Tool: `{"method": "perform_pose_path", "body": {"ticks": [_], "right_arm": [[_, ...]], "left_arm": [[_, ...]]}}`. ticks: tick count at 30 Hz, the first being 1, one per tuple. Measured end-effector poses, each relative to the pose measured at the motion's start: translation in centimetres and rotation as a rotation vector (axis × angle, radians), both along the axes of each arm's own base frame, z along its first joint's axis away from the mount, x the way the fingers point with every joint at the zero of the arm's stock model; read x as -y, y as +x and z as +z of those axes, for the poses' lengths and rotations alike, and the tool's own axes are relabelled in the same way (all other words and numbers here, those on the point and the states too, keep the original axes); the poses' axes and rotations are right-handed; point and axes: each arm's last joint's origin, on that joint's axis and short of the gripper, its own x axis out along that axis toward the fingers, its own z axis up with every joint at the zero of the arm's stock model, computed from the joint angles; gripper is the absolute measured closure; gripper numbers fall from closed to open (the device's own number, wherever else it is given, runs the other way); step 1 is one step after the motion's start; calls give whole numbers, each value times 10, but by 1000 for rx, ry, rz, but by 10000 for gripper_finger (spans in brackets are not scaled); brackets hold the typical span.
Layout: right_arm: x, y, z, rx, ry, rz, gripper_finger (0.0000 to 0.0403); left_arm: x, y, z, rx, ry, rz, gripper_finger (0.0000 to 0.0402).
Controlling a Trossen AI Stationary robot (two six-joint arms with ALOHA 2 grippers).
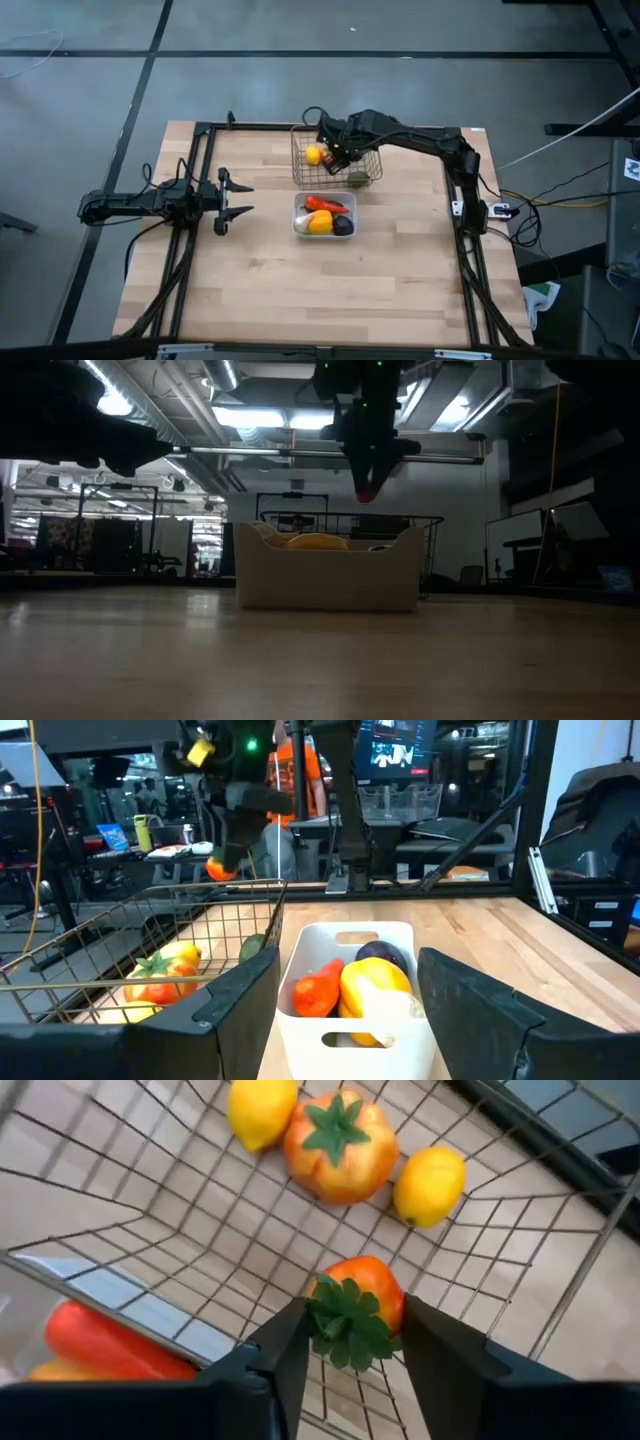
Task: Sort produce into baskets
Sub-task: Put the orange strawberry into the black wire basket, then return to Home Position
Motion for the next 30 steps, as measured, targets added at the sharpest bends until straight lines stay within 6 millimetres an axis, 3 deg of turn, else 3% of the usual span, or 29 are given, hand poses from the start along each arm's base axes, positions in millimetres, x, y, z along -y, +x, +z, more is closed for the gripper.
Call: {"method": "perform_pose_path", "body": {"ticks": [8,15,22,30], "right_arm": [[5,-4,-19,-53,46,-10,183],[4,-5,-17,-60,41,20,162],[0,-24,19,-29,-81,129,162],[-9,-61,71,35,-228,253,162]], "left_arm": [[0,0,0,0,0,0,167],[0,0,-1,-9,0,0,167],[0,0,-1,-11,0,0,167],[0,0,-1,-12,0,1,167]]}}
